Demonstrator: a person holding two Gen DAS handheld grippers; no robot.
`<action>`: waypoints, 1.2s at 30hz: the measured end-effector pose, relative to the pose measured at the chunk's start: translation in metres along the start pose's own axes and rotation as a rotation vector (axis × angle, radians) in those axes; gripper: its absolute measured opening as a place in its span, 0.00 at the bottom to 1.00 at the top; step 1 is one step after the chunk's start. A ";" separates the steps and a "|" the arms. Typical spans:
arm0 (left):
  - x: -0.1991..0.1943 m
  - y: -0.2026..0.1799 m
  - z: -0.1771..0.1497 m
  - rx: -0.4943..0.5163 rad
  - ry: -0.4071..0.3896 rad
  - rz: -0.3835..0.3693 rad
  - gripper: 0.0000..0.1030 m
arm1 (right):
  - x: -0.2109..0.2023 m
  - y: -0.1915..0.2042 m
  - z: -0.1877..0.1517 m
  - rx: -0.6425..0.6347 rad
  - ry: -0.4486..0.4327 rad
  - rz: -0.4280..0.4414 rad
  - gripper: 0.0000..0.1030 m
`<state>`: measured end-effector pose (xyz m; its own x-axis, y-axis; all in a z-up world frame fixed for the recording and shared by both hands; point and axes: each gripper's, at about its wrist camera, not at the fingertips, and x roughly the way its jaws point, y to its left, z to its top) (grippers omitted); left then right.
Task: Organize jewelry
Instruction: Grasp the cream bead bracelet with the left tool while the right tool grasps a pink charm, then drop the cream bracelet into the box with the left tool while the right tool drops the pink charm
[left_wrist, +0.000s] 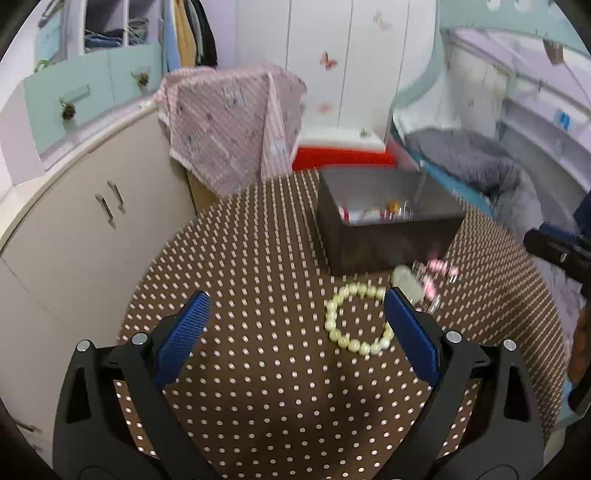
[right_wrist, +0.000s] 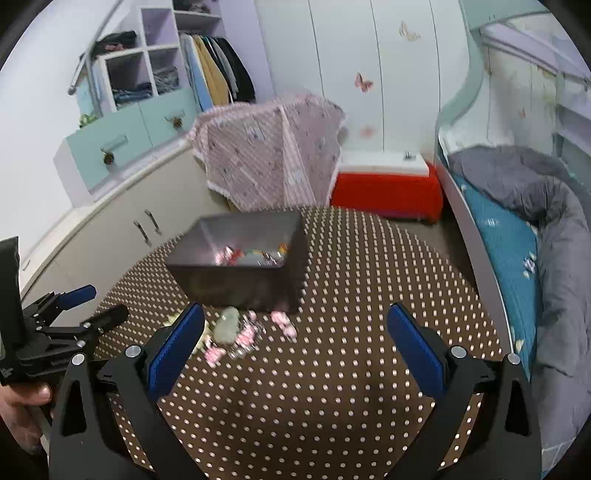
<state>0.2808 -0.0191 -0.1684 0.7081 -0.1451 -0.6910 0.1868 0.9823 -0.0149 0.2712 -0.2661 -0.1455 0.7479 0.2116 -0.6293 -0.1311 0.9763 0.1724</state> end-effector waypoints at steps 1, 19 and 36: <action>0.005 -0.001 -0.002 0.004 0.011 -0.002 0.90 | 0.001 0.000 -0.001 -0.001 0.006 -0.004 0.93; 0.051 -0.012 -0.017 0.055 0.149 -0.012 0.62 | 0.071 0.004 -0.020 -0.098 0.177 -0.022 0.57; 0.036 -0.022 -0.013 0.079 0.115 -0.106 0.09 | 0.078 0.031 -0.019 -0.205 0.218 0.009 0.10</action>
<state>0.2936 -0.0442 -0.2026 0.6001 -0.2281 -0.7667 0.3120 0.9493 -0.0382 0.3129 -0.2189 -0.2033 0.5919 0.2032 -0.7800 -0.2822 0.9587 0.0356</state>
